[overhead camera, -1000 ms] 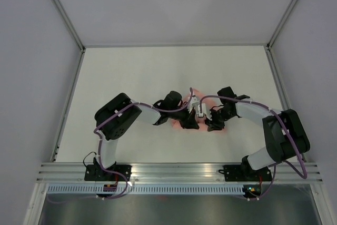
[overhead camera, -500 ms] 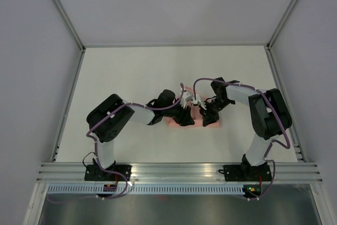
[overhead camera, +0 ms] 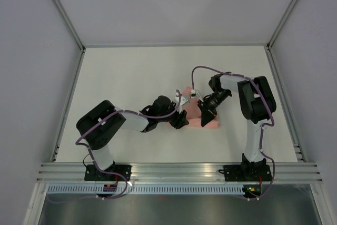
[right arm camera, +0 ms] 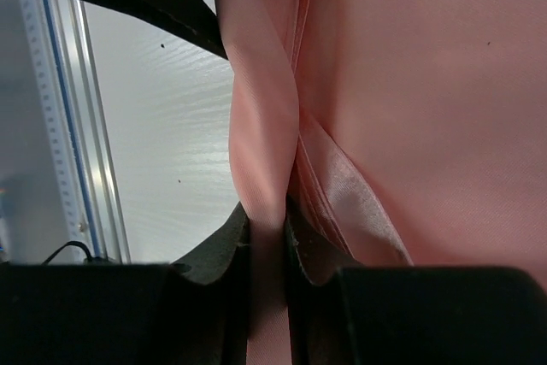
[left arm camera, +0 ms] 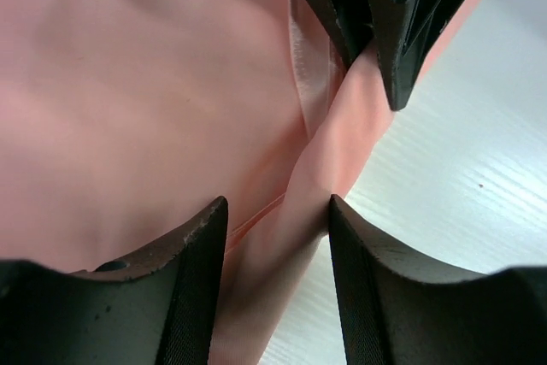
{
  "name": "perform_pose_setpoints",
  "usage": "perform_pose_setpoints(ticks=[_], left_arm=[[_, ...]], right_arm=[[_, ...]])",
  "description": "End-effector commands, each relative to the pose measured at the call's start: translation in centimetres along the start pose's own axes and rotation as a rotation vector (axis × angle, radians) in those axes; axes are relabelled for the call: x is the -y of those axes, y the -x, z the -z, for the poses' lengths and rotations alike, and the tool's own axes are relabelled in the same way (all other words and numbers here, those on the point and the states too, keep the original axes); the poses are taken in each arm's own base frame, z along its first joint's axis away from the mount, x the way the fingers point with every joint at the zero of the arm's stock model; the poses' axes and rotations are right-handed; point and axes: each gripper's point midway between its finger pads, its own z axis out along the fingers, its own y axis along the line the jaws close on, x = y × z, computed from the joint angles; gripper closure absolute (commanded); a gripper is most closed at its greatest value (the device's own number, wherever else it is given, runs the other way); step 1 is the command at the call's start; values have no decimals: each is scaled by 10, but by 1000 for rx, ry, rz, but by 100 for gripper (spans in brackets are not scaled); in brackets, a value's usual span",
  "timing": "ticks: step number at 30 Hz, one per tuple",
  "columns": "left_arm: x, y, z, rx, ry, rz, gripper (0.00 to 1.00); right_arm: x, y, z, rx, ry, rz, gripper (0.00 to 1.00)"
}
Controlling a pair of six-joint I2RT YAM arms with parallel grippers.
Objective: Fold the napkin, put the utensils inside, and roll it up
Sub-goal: Roll the napkin at the center of the board.
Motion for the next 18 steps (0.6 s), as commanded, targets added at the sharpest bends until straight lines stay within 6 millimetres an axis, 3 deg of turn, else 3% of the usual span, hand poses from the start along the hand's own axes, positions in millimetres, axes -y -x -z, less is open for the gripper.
perform_pose_setpoints(ticks=[1,9,13,14,18], left_arm=[[-23,29,19,98,140,-132,44],[-28,64,45,189,301,-396,36],[-11,60,33,152,315,-579,32],[3,55,27,144,292,-626,31],[19,40,3,84,242,-784,30]], right_arm=[[24,-33,-8,-143,0,-46,98],[41,-26,-2,-158,76,-152,99],[46,-23,-2,-158,83,-167,99],[46,-23,-2,-159,84,-169,99],[50,-20,-1,-156,82,-171,99]])
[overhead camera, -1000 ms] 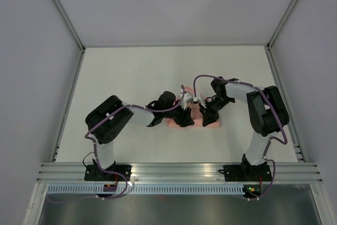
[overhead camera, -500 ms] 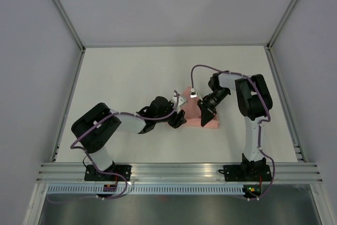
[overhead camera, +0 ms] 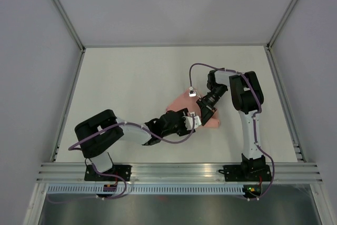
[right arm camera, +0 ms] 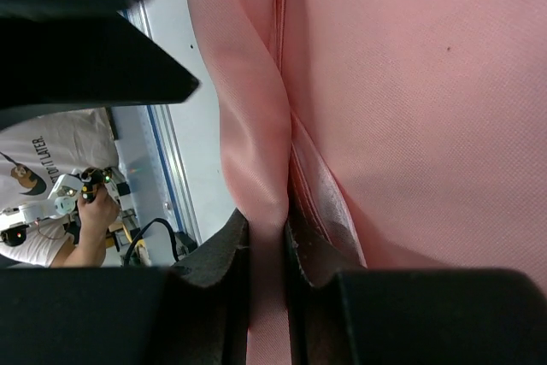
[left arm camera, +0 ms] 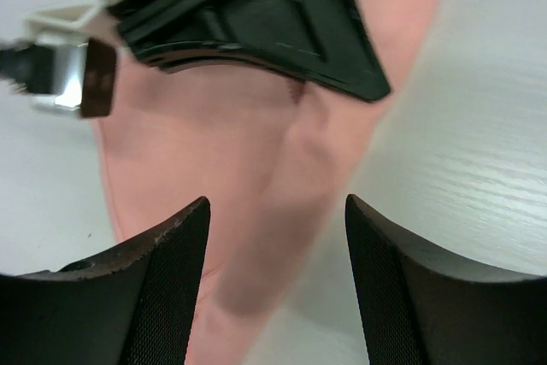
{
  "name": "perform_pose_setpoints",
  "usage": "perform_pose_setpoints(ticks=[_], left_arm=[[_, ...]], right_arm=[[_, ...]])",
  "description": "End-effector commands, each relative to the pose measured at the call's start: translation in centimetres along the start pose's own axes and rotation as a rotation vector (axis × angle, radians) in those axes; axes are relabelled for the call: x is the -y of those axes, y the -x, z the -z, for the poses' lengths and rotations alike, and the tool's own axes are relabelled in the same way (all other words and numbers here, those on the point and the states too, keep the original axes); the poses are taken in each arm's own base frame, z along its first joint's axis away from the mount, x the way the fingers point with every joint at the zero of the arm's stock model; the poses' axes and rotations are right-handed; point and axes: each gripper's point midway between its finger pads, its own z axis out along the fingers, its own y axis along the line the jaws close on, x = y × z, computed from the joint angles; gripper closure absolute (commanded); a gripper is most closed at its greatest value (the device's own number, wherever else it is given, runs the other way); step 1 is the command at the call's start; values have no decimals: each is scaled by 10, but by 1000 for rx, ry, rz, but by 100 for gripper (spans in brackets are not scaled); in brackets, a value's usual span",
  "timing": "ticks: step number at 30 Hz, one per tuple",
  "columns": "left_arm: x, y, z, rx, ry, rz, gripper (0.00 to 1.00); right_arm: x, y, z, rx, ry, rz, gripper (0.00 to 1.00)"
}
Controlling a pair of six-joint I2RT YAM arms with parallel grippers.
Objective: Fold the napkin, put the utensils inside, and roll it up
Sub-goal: Roll the napkin at the center of the board.
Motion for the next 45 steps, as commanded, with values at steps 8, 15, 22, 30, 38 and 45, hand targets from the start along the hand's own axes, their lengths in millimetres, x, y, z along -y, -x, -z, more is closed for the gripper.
perform_pose_setpoints(ticks=[8,15,22,30,38,45], left_arm=[[21,5,-37,22,-66,-291,26],[43,-17,-43,-70,-228,-215,32],[71,-42,-39,-161,-339,-81,51],[86,-63,-31,-182,-344,100,78],[101,-67,-23,-201,-459,289,92],[101,-75,-21,-258,-550,451,96]], right_arm=[[50,-7,5,-74,-135,101,99],[49,-7,5,-76,-132,106,99],[47,-9,3,-78,-121,111,100],[48,-11,0,-73,-117,110,99],[37,-3,10,-22,-193,173,81],[18,34,51,164,-338,265,56]])
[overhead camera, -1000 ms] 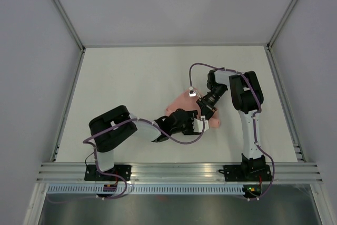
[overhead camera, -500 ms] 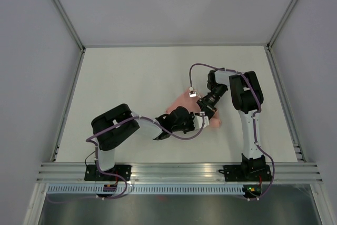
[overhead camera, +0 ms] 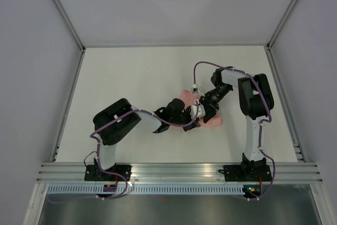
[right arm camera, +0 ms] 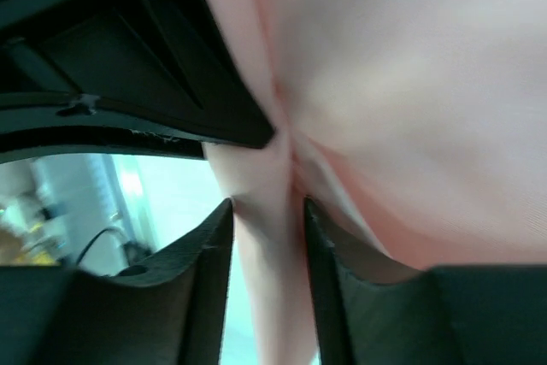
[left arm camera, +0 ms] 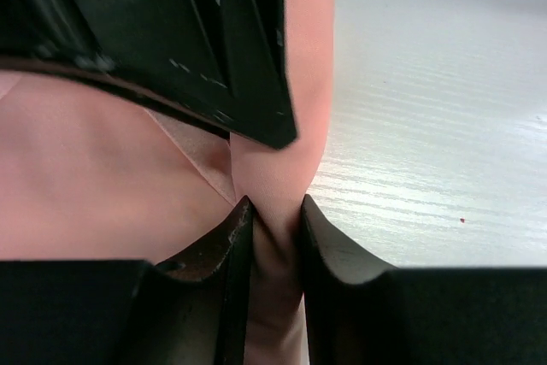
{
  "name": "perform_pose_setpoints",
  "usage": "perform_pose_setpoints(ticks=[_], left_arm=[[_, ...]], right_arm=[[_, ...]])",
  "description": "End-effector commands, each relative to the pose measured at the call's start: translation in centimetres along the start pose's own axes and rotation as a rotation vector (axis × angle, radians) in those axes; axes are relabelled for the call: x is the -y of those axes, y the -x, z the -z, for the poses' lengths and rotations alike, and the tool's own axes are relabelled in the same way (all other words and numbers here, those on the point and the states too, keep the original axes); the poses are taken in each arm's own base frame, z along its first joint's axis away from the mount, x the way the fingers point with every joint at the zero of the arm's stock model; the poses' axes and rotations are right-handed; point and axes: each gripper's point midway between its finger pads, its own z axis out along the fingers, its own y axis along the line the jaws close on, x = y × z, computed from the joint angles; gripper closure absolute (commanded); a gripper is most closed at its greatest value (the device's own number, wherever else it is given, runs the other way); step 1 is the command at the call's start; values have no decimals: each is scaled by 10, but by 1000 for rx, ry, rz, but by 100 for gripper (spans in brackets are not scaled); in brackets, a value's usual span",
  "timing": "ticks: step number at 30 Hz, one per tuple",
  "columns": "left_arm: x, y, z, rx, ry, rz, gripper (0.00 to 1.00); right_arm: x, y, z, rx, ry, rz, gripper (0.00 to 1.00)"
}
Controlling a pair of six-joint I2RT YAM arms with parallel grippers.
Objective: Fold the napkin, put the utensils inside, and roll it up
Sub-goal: Roll the napkin at the center of the board.
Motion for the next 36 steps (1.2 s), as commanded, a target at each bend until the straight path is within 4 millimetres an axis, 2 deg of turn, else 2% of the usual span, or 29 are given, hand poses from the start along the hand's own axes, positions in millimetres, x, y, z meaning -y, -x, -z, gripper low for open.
perform_pose_setpoints(ticks=[1,3,5,6,8,9,10,11,12,13,15,16,17,18,20,21,22,23,24,26,27,31,36], left_arm=[[41,-81,16,-255,-149,304,98],[40,-84,18,-265,-173,352,98],[41,-84,19,-270,-196,394,98],[39,-86,19,-272,-196,405,98],[43,-90,21,-295,-225,440,98],[40,-91,21,-299,-231,463,98],[40,-93,21,-304,-241,480,98],[42,-93,22,-303,-263,492,98],[38,-95,22,-305,-264,505,98],[41,-96,23,-324,-272,551,98],[38,-95,22,-323,-281,573,98],[41,-98,23,-339,-296,602,98],[41,-99,24,-349,-305,620,98],[40,-94,21,-344,-316,627,98],[42,-96,21,-363,-334,652,98],[42,-96,21,-365,-334,662,98],[42,-97,21,-366,-335,666,98],[42,-97,21,-366,-337,671,98],[42,-97,21,-367,-336,679,98],[43,-98,21,-370,-342,689,98],[43,-98,21,-369,-341,690,98],[41,-99,20,-371,-333,693,98],[39,-98,19,-366,-336,697,98]], right_arm=[[28,38,35,149,-221,165,54],[30,53,55,231,-288,177,52],[30,60,66,286,-325,178,51],[31,70,81,346,-371,211,50],[29,71,89,396,-390,209,49],[22,79,103,450,-415,261,49],[21,73,100,465,-415,262,49],[23,73,108,492,-452,302,49],[13,75,115,507,-484,355,48],[11,63,105,498,-484,359,46],[-1,60,106,487,-521,474,45],[-1,49,95,463,-517,475,43],[-8,47,92,430,-532,558,43],[-10,37,80,405,-522,569,43],[-13,33,73,350,-567,653,43],[-13,23,60,327,-562,653,43],[-11,18,56,295,-593,664,43],[-14,26,55,286,-634,730,42],[-13,15,40,259,-632,733,42],[-14,20,36,232,-698,804,40],[-13,12,26,212,-692,809,39],[-14,8,10,152,-685,863,38],[-6,-5,0,80,-687,872,39]])
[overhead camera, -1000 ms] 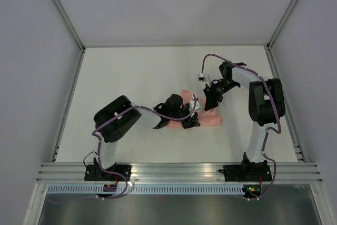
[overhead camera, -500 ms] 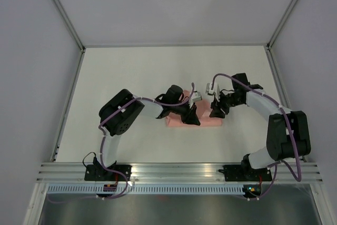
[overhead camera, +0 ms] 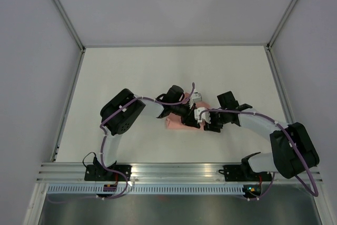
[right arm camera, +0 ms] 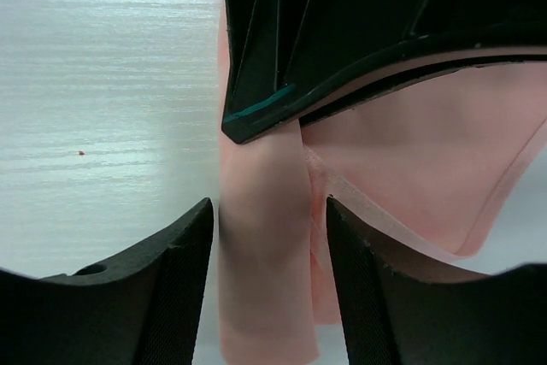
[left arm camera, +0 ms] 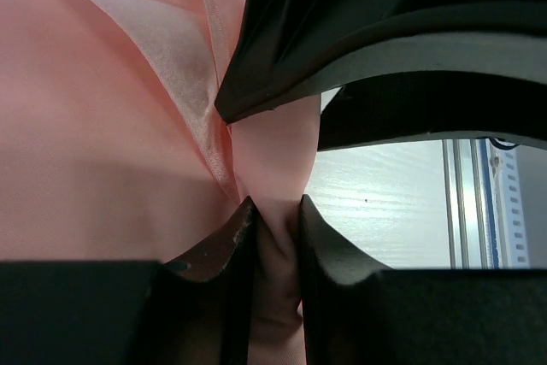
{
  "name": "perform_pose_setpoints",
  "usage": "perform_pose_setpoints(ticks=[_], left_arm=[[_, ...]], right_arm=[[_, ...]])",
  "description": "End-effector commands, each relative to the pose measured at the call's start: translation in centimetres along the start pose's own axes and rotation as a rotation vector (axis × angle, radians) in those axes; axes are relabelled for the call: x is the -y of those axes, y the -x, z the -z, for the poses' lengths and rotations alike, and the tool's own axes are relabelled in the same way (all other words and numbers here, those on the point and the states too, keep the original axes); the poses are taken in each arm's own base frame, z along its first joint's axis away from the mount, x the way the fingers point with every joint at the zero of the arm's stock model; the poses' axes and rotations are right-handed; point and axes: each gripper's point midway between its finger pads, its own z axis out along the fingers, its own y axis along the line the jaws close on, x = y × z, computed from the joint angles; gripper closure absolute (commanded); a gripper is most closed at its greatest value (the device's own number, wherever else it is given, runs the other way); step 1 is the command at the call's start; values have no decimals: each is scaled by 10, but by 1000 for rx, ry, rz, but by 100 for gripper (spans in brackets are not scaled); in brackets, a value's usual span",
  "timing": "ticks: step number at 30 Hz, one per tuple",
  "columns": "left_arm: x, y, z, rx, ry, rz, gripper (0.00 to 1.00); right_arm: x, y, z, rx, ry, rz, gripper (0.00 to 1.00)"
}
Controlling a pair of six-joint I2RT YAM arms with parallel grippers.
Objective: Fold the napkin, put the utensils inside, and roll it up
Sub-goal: Roll the napkin at the center of the board.
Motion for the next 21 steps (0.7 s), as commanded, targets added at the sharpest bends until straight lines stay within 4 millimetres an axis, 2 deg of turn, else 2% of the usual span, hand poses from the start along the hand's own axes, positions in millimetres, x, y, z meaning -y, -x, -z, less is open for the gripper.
perform_pose_setpoints(ticks=[1,4,7,8,12,13,14,15,17,20,21], left_arm=[[-13,-97,6,-229,93,283,98],[-12,-90,6,-214,88,275,97],[-14,-76,7,-180,107,233,90],[-13,-73,8,-172,111,226,85],[-17,-42,15,-104,166,160,68],[-19,-29,20,-70,186,134,59],[-21,-23,22,-53,209,130,57],[-26,0,36,21,262,110,54],[-29,10,39,54,287,92,54],[-34,34,57,133,363,49,53],[-38,35,65,152,389,53,53]], right_arm=[[8,-5,-5,-27,-40,98,39],[0,-11,-11,-60,-22,121,44],[-5,-14,-13,-78,2,118,61],[-3,-11,-13,-81,6,123,73],[-7,-15,-13,-127,86,86,89],[-15,-21,-15,-151,132,62,92],[-11,-19,-14,-153,133,59,94],[-14,-21,-15,-166,154,29,96],[-13,-21,-15,-168,154,19,96],[-16,-23,-18,-187,198,-20,98],[-19,-25,-17,-195,216,-31,98]])
